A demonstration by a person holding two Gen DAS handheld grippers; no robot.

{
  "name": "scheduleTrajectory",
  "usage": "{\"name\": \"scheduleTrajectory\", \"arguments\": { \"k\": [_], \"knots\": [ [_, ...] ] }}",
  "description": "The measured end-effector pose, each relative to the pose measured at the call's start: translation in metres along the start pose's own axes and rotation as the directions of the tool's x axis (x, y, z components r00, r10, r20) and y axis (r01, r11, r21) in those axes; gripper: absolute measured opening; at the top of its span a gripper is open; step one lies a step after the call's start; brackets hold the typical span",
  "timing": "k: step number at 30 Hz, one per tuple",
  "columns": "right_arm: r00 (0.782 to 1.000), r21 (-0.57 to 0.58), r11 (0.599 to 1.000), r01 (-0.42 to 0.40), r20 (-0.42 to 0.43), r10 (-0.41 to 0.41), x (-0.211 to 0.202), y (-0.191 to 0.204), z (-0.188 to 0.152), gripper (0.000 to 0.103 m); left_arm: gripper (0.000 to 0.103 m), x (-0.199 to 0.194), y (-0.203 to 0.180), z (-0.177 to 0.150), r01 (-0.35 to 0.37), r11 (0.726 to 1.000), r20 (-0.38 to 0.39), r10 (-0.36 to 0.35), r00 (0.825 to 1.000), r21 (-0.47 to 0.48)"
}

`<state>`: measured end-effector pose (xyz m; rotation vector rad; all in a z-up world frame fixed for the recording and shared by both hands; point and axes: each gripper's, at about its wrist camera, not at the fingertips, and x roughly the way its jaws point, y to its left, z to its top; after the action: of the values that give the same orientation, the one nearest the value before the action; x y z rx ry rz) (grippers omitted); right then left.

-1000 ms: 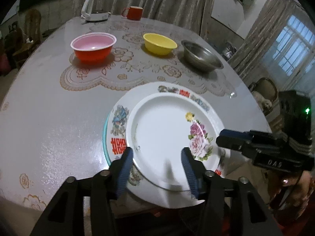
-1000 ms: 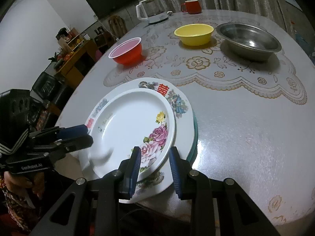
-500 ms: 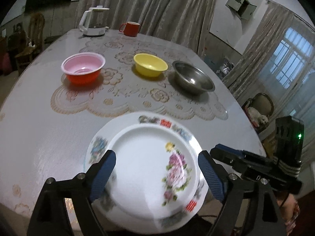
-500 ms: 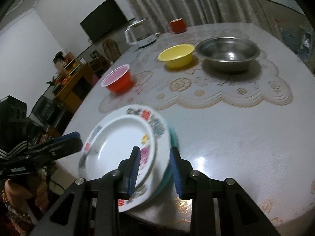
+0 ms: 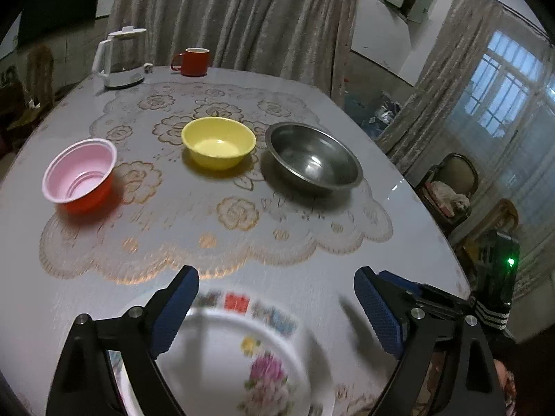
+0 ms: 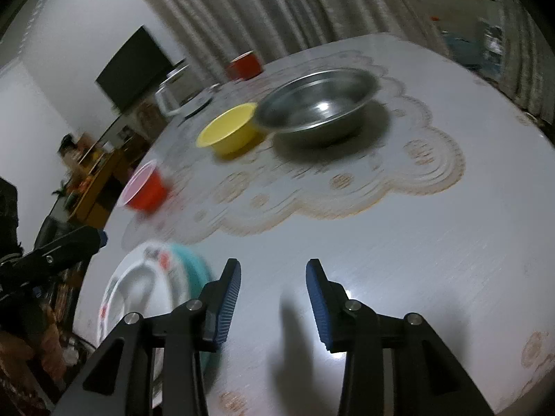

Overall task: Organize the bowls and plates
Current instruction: 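Move both grippers to the rim of the steel bowl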

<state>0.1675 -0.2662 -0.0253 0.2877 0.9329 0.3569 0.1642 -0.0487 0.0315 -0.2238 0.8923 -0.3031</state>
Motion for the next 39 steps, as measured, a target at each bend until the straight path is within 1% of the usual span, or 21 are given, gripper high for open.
{"name": "scheduleTrajectory", "arguments": {
  "k": [1,6,8,10,12,13,15,18,20,22,27,28,29,31,33,34,36,37,39],
  "knots": [
    [1.0,0.001,1.0,0.012,0.009,-0.012,0.0,-0.004,0.005,0.039,0.092,0.007,0.0,0.006,0.011,1.0,-0.005,-0.011,1.0,-0.017],
    [0.993,0.001,0.996,0.091,0.079,-0.091,-0.003,-0.027,0.039,0.041,0.092,0.036,0.001,0.027,0.02,0.994,-0.025,-0.023,0.999,-0.109],
    [0.989,-0.004,0.994,0.11,0.103,-0.109,-0.001,-0.037,0.057,0.042,0.092,0.046,0.0,0.034,0.017,0.992,-0.028,-0.02,0.999,-0.124],
    [0.985,0.015,0.992,0.128,0.116,-0.128,0.002,-0.046,0.071,0.045,0.092,0.059,-0.002,0.044,0.013,0.99,-0.03,-0.018,0.999,-0.143],
    [0.985,0.035,0.993,0.108,0.13,-0.112,0.007,-0.054,0.085,0.06,0.092,0.071,-0.004,0.054,0.012,0.988,-0.034,-0.017,0.999,-0.151],
    [0.984,0.055,0.993,0.108,0.135,-0.115,0.01,-0.059,0.093,0.062,0.092,0.079,-0.005,0.058,0.011,0.988,-0.038,-0.017,0.999,-0.152],
    [0.984,0.088,0.992,0.092,0.146,-0.104,0.015,-0.068,0.104,0.062,0.092,0.091,-0.008,0.066,0.009,0.989,-0.043,-0.016,0.999,-0.149],
    [0.982,0.109,0.989,0.099,0.15,-0.115,0.027,-0.075,0.123,0.062,0.092,0.11,-0.012,0.074,0.005,0.988,-0.055,-0.014,0.998,-0.156],
    [0.982,0.122,0.987,0.107,0.143,-0.124,0.035,-0.079,0.129,0.062,0.092,0.12,-0.015,0.077,0.001,0.988,-0.061,-0.01,0.998,-0.152],
    [0.985,0.139,0.986,0.092,0.13,-0.111,0.044,-0.083,0.136,0.062,0.091,0.13,-0.018,0.081,-0.002,0.99,-0.064,-0.007,0.998,-0.142],
    [0.99,0.177,0.981,0.085,0.098,-0.103,0.066,-0.092,0.146,0.062,0.086,0.154,-0.014,0.091,-0.01,0.988,-0.093,-0.004,0.996,-0.154],
    [0.991,0.182,0.98,0.08,0.092,-0.098,0.07,-0.094,0.147,0.062,0.084,0.158,-0.013,0.092,-0.015,0.988,-0.099,0.0,0.995,-0.154],
    [0.992,0.187,0.98,0.069,0.087,-0.087,0.074,-0.096,0.148,0.061,0.081,0.162,-0.013,0.093,-0.016,0.988,-0.107,0.0,0.994,-0.154],
    [0.994,0.182,0.981,0.059,0.079,-0.075,0.081,-0.097,0.149,0.057,0.071,0.171,-0.014,0.094,-0.014,0.99,-0.133,-0.004,0.991,-0.137],
    [0.995,0.17,0.984,0.05,0.074,-0.064,0.087,-0.098,0.149,0.046,0.064,0.178,-0.015,0.093,-0.013,0.992,-0.151,-0.006,0.988,-0.129],
    [0.996,0.168,0.985,0.044,0.072,-0.057,0.089,-0.099,0.149,0.043,0.062,0.18,-0.016,0.093,-0.01,0.992,-0.157,-0.01,0.987,-0.126],
    [0.997,0.162,0.986,0.028,0.065,-0.039,0.094,-0.1,0.149,0.034,0.059,0.184,-0.017,0.093,-0.006,0.993,-0.161,-0.014,0.987,-0.121],
    [0.998,0.158,0.987,0.021,0.061,-0.031,0.096,-0.1,0.149,0.032,0.053,0.185,-0.018,0.093,-0.003,0.993,-0.159,-0.016,0.987,-0.117],
    [0.998,0.151,0.989,0.001,0.059,-0.01,0.099,-0.1,0.148,0.027,0.045,0.186,-0.021,0.094,0.004,0.995,-0.151,-0.019,0.988,-0.096]
  ]
}}
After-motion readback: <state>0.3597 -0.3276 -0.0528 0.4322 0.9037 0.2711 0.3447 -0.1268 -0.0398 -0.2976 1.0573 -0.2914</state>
